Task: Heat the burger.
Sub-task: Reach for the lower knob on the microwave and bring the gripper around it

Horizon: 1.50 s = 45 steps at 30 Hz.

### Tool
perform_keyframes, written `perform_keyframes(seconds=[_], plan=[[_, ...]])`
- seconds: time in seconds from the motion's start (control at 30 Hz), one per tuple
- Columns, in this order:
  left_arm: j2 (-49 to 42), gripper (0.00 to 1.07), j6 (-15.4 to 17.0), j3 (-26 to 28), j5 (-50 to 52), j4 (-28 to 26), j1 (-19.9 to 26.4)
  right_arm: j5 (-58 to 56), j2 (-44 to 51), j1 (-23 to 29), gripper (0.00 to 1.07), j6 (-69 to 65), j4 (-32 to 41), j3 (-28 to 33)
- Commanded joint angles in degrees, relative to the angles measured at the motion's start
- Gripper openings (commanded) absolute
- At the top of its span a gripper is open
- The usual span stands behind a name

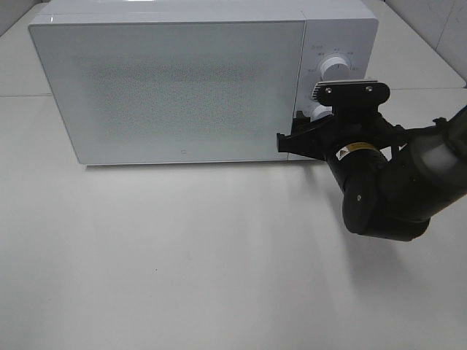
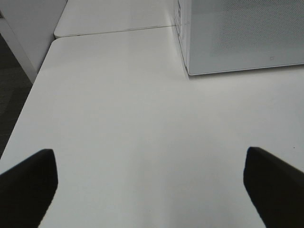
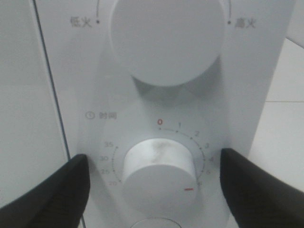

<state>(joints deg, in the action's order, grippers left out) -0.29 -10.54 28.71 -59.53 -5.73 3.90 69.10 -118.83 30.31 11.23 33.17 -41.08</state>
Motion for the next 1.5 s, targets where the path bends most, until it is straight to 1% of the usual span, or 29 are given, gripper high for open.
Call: perform_keyframes(seconds=[0.03,0.13,0.2,0.23,0.3,0.33,0.37,0.4,0.43,0.47,0.5,0.53,0.57,0.6,0.67,0.97,1.07,1.1,1.13,1.17,1.2,1.23,1.27,1.3,1.33,1.37,1.4,1.47,1.5], plan=[[-1.2,1.01,0.1,-0.2,0.2,-0.3,0.0,13.0,0.0,-0.3,0.76,-0.2,-1.2,-1.1],[-1.2,1.01,0.1,-0.2,0.2,-0.3,0.0,13.0,0.0,-0.3,0.73,-0.2,-1.2,-1.1],[-1.2,1.01,0.1,-0.2,0.2,-0.3,0.0,13.0,0.0,-0.3,0.64,-0.4,-1.2,-1.1],[-1.2,1.01,0.1,-0.2,0.2,-0.3,0.0,13.0,0.0,-0.3,0.64,-0.4,-1.2,-1.1],[-1.2,1.01,0.1,-0.2,0.2,-0.3,0.0,13.0,0.0,-0.3,0.56,-0.4,-1.2,-1.1],[-1.2,1.01,0.1,-0.2,0.2,-0.3,0.0,13.0,0.0,-0.3,0.56,-0.4,-1.2,-1.1],[-1.2,1.01,0.1,-0.2,0.2,-0.3,0.0,13.0,0.0,-0.3,0.52,-0.5,-1.2,-1.1],[-1.2,1.01,0.1,-0.2,0.2,-0.3,0.0,13.0,0.0,-0.3,0.44,-0.5,-1.2,-1.1],[-1.2,1.01,0.1,-0.2,0.2,-0.3,0.0,13.0,0.0,-0.3,0.44,-0.5,-1.2,-1.1],[-1.2,1.01,0.1,-0.2,0.2,-0.3,0.0,13.0,0.0,-0.3,0.35,-0.5,-1.4,-1.1],[-1.2,1.01,0.1,-0.2,0.2,-0.3,0.0,13.0,0.0,-0.3,0.35,-0.5,-1.4,-1.1],[-1.2,1.01,0.1,-0.2,0.2,-0.3,0.0,13.0,0.0,-0.3,0.3,-0.5,-1.4,-1.1],[-1.2,1.01,0.1,-0.2,0.2,-0.3,0.0,13.0,0.0,-0.3,0.22,-0.5,-1.5,-1.1],[-1.2,1.01,0.1,-0.2,0.2,-0.3,0.0,13.0,0.0,-0.3,0.22,-0.5,-1.5,-1.1],[-1.2,1.01,0.1,-0.2,0.2,-0.3,0.0,13.0,0.0,-0.3,0.14,-0.5,-1.6,-1.1],[-1.2,1.01,0.1,-0.2,0.2,-0.3,0.0,13.0,0.0,-0.3,0.15,-4.2,-2.1,-1.1],[-1.2,1.01,0.1,-0.2,0.2,-0.3,0.0,13.0,0.0,-0.3,0.16,-12.0,-2.1,-1.1],[-1.2,1.01,0.1,-0.2,0.2,-0.3,0.0,12.9,0.0,-0.3,0.16,-19.9,-2.1,-1.1],[-1.2,1.01,0.1,-0.2,0.2,-0.3,0.0,12.9,0.0,-0.3,0.16,-19.9,-2.1,-1.1],[-1.2,1.01,0.1,-0.2,0.2,-0.3,0.0,12.8,0.0,-0.3,0.17,-25.2,-2.1,-1.1],[-1.2,1.01,0.1,-0.2,0.2,-0.3,0.0,12.7,0.0,-0.3,0.17,-37.8,-2.1,-1.1],[-1.2,1.01,0.1,-0.2,0.2,-0.3,0.0,12.7,0.0,-0.3,0.17,-37.8,-2.1,-1.1],[-1.2,1.01,0.1,-0.2,0.2,-0.3,0.0,12.5,0.0,-0.3,0.17,-50.7,-2.2,-1.1],[-1.2,1.01,0.1,-0.2,0.2,-0.3,0.0,12.5,0.0,-0.3,0.18,-57.8,-2.3,-1.1],[-1.2,1.01,0.1,-0.2,0.2,-0.3,0.0,12.5,0.0,-0.3,0.18,-57.8,-2.3,-1.1],[-1.2,1.01,0.1,-0.2,0.2,-0.3,0.0,12.5,0.0,-0.3,0.18,-69.7,-2.6,-1.1],[-1.2,1.01,0.1,-0.2,0.2,-0.3,0.0,12.5,0.0,-0.3,0.18,-69.7,-2.6,-1.1],[-1.2,1.01,0.1,-0.2,0.2,-0.3,0.0,12.5,0.0,-0.3,0.18,-85.5,-3.4,-1.1],[-1.2,1.01,0.1,-0.2,0.2,-0.3,0.0,12.5,0.0,-0.3,0.18,-85.5,-3.4,-1.1]])
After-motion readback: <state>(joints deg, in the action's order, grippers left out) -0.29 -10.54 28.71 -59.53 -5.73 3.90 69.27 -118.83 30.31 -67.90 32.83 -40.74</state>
